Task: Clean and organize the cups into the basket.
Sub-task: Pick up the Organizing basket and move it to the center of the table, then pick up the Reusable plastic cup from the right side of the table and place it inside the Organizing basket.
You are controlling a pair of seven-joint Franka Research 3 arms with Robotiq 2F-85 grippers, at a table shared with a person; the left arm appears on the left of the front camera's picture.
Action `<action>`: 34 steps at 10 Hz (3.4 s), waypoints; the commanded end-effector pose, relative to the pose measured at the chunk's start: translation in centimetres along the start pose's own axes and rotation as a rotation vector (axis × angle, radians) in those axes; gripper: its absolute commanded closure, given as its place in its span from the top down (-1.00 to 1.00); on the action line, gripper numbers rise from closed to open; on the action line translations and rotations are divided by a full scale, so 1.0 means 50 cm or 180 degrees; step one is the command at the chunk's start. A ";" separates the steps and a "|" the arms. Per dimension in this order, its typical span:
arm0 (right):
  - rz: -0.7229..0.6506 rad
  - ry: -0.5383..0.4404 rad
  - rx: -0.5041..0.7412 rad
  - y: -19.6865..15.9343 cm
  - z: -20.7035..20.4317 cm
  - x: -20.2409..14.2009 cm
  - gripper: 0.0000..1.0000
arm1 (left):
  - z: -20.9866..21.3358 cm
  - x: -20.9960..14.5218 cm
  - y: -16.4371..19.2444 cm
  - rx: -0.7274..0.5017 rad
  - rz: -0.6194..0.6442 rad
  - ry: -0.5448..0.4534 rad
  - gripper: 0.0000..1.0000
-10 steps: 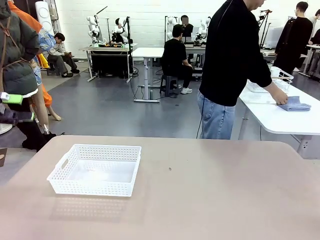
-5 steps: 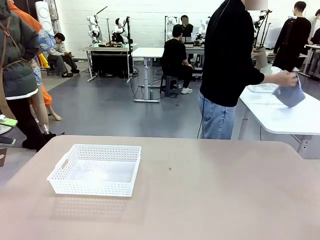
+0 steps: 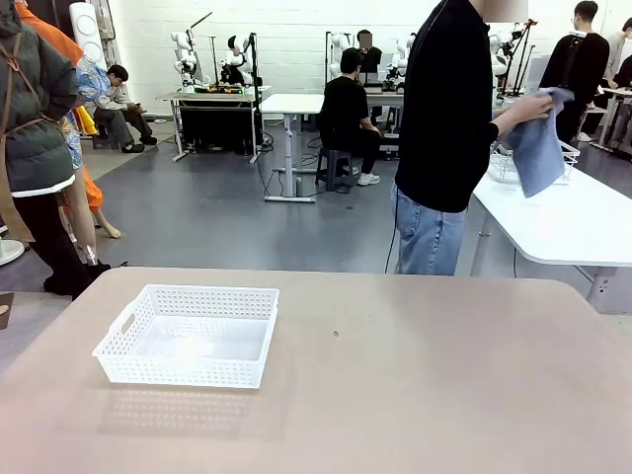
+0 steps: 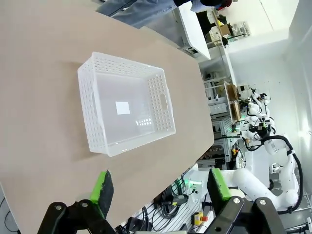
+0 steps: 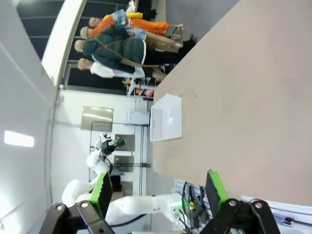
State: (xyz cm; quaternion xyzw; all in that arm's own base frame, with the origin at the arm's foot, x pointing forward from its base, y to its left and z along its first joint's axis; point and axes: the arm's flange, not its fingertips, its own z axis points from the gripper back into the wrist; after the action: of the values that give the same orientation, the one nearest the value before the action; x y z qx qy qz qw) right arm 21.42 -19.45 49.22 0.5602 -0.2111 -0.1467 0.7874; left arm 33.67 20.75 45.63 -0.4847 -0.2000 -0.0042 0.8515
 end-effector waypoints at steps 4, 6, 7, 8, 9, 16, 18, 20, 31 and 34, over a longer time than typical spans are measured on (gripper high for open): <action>-0.0027 -0.0100 -0.0007 -0.008 0.020 -0.006 1.00 | 0.000 0.000 0.000 0.0000 0.0000 0.0000 1.00; -0.0027 -0.0100 -0.0007 -0.008 0.020 -0.006 1.00 | 0.000 0.000 0.000 0.0000 0.0000 0.0000 1.00; -0.0027 -0.0100 -0.0007 -0.008 0.020 -0.006 1.00 | 0.000 0.000 0.000 0.0000 0.0000 0.0000 1.00; -0.0027 -0.0100 -0.0007 -0.008 0.020 -0.006 1.00 | 0.000 0.000 0.000 0.0000 0.0000 0.0000 1.00; -0.0027 -0.0100 -0.0007 -0.008 0.020 -0.006 1.00 | 0.000 0.000 0.000 0.0000 0.0000 0.0000 1.00; -0.0027 -0.0100 -0.0007 -0.008 0.020 -0.006 1.00 | 0.000 0.000 0.000 0.0000 0.0000 0.0000 1.00; -0.0027 -0.0100 -0.0007 -0.008 0.020 -0.006 1.00 | 0.000 0.000 0.000 0.0000 0.0000 0.0000 1.00; -0.0027 -0.0100 -0.0007 -0.008 0.020 -0.006 1.00 | 0.000 0.000 0.000 0.0000 0.0000 0.0000 1.00; -0.0027 -0.0100 -0.0007 -0.008 0.020 -0.006 1.00 | 0.000 0.000 0.000 0.0000 0.0000 0.0000 1.00; -0.0027 -0.0100 -0.0007 -0.008 0.020 -0.006 1.00 | 0.000 0.000 0.000 0.0000 0.0000 0.0000 1.00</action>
State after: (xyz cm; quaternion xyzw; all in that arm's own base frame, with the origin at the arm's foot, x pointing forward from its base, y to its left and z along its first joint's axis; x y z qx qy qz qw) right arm 20.40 -20.23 49.09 0.5512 -0.2192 -0.1620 0.7886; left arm 33.72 20.67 45.57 -0.4842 -0.1967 -0.0020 0.8526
